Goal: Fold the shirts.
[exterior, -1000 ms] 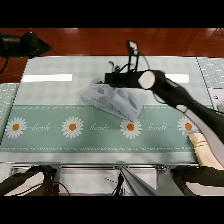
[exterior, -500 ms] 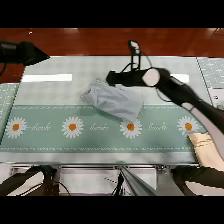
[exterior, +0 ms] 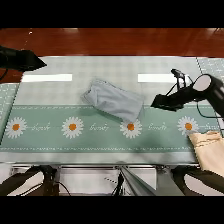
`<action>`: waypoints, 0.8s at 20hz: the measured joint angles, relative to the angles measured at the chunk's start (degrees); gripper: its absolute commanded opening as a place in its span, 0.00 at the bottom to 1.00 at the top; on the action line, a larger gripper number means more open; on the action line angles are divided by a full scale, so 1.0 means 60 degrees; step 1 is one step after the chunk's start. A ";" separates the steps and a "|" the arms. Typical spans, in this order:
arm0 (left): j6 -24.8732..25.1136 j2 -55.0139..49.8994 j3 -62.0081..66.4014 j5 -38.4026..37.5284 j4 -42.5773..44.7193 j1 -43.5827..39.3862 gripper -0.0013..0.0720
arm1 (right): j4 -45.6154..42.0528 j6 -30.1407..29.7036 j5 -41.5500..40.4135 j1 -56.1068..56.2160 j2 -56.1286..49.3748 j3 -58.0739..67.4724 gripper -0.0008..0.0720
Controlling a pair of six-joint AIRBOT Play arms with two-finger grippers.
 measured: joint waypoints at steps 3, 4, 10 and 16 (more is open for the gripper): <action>-0.0098 0.0000 0.0000 -0.0080 0.0066 0.0000 0.21 | 0.2142 -0.0310 -0.1734 0.0346 -0.0193 -0.1013 0.83; -0.0120 0.0000 0.0000 -0.0098 0.0084 0.0000 0.21 | 0.2648 -0.0372 -0.2149 0.0557 -0.0339 -0.1177 0.83; -0.0160 0.0000 0.0000 -0.0168 0.0131 0.0000 0.21 | 0.4721 -0.0605 -0.3887 0.1869 -0.1439 -0.1555 0.29; -0.0004 -0.0033 0.0000 -0.0178 0.0135 0.0000 0.21 | 0.5231 -0.1450 -0.3009 0.1049 -0.1122 -0.0918 0.04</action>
